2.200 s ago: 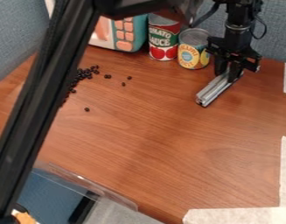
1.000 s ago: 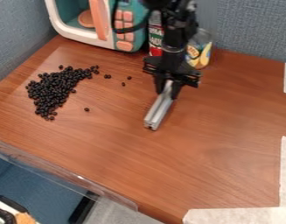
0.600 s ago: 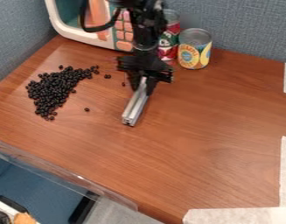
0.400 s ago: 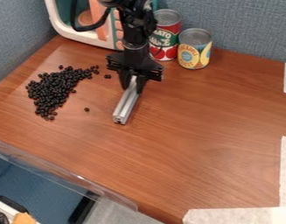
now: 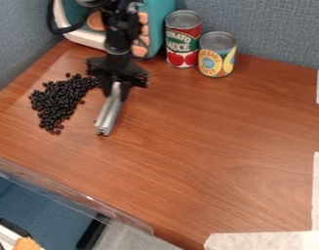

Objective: Sweep into pile

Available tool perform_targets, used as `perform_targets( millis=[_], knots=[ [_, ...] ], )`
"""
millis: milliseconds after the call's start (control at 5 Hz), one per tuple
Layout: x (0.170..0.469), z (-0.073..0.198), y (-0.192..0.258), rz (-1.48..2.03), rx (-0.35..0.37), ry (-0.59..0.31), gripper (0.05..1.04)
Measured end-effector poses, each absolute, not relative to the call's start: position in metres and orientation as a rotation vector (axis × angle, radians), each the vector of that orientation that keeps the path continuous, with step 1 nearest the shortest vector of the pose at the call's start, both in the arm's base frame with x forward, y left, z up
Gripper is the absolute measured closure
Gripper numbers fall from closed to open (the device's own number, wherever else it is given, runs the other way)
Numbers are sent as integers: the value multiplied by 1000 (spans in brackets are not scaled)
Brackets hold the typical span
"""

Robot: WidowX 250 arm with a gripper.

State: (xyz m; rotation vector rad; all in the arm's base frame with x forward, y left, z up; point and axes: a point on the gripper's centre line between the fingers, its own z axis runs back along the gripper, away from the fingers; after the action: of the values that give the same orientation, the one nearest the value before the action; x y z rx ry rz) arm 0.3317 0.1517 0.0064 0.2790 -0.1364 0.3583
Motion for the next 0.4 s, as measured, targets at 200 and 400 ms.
perform_targets(
  millis=[200,400],
  knots=[
    [321,7,173,405,292,-136,745],
    [311,7,193,447,298,-132,745]
  ],
)
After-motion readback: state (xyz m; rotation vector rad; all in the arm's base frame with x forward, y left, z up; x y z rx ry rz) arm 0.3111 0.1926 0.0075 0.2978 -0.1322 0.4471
